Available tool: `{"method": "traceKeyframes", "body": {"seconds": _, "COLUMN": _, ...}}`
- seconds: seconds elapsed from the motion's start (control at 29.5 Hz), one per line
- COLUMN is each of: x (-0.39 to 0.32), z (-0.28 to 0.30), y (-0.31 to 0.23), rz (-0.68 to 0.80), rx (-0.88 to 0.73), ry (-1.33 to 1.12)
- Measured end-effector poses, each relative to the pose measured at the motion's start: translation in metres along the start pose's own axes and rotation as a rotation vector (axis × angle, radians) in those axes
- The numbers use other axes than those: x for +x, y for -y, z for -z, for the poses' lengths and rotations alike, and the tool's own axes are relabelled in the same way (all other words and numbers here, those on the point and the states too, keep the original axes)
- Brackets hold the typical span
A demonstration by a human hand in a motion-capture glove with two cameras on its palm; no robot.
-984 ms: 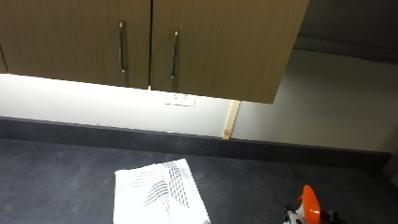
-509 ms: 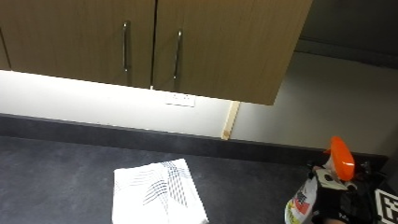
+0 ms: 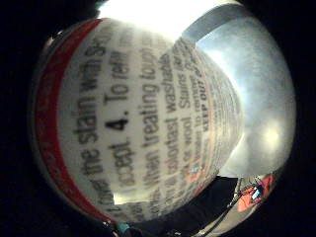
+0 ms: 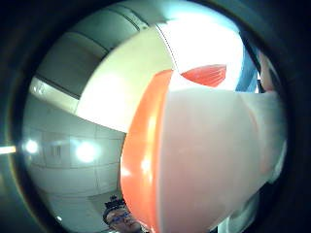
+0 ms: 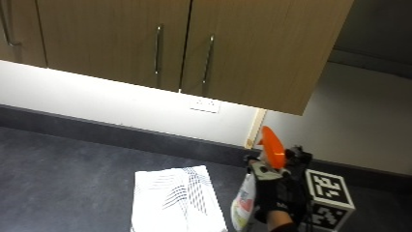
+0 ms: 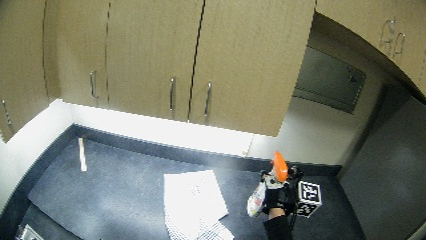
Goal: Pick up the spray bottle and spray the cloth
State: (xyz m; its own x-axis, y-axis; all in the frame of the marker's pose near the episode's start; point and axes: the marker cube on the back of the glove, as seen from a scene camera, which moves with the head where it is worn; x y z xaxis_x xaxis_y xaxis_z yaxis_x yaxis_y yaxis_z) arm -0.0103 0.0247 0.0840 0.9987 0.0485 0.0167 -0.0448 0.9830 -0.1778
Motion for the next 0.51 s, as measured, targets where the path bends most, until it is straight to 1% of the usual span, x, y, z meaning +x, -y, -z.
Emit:
{"method": "traceKeyframes", "body": {"seconds": 0.17, "x": -0.004, "z": -0.054, "y": 0.005, "rz": -0.016, "rx": -0.126, "ry": -0.013}}
{"method": "traceKeyframes", "body": {"seconds": 0.31, "x": -0.001, "z": -0.066, "y": 0.017, "rz": -0.058, "rx": -0.154, "ry": -0.055}}
{"method": "traceKeyframes", "body": {"seconds": 0.41, "x": 0.008, "z": -0.071, "y": 0.027, "rz": -0.152, "rx": -0.173, "ry": -0.141}}
{"method": "traceKeyframes", "body": {"seconds": 0.51, "x": 0.035, "z": -0.073, "y": 0.047, "rz": -0.346, "rx": -0.239, "ry": -0.327}}
